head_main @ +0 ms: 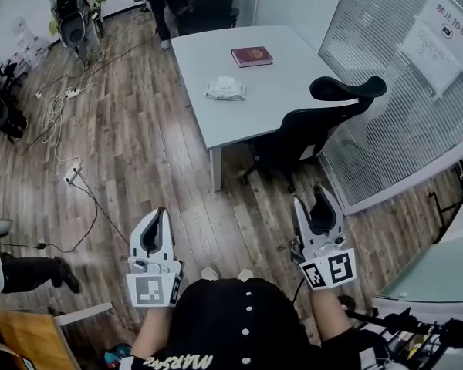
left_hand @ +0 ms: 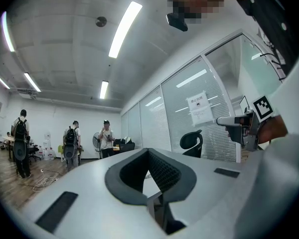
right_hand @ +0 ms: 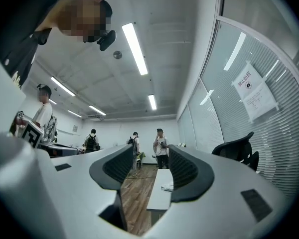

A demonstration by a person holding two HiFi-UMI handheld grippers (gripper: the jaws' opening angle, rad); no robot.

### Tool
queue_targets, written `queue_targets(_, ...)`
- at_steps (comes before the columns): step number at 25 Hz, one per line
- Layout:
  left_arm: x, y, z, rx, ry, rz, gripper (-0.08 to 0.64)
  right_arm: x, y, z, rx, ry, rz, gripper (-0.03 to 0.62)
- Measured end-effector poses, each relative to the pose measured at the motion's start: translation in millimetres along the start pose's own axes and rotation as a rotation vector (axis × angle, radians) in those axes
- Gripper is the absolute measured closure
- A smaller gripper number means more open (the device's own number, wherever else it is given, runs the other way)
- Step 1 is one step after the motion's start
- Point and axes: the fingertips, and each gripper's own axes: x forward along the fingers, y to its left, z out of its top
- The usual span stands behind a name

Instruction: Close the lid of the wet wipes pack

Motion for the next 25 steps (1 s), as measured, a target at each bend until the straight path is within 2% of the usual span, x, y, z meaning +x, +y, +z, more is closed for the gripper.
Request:
queue_targets(1,-1,3,0,0.001,0.002,-0.003,0.551,1,2,-1,0.000,0.002,-0.006,0.365)
queue_targets(13,-20,32,-12,-0.003,0.011,-0.052,0.551,-6,29,-23,-0.017,0.052,-0.071,0.382)
queue_targets(18,-14,33,-20,-0.024,0.036,-0.054,0.551,-2,21,-23,-0.014,0.044,-0.098,0.390)
queue_targets(25,15,34,-16,-0.021,0.017,-0.047,0.551,19,2,-25,-0.007,0.028,-0.096,0.401)
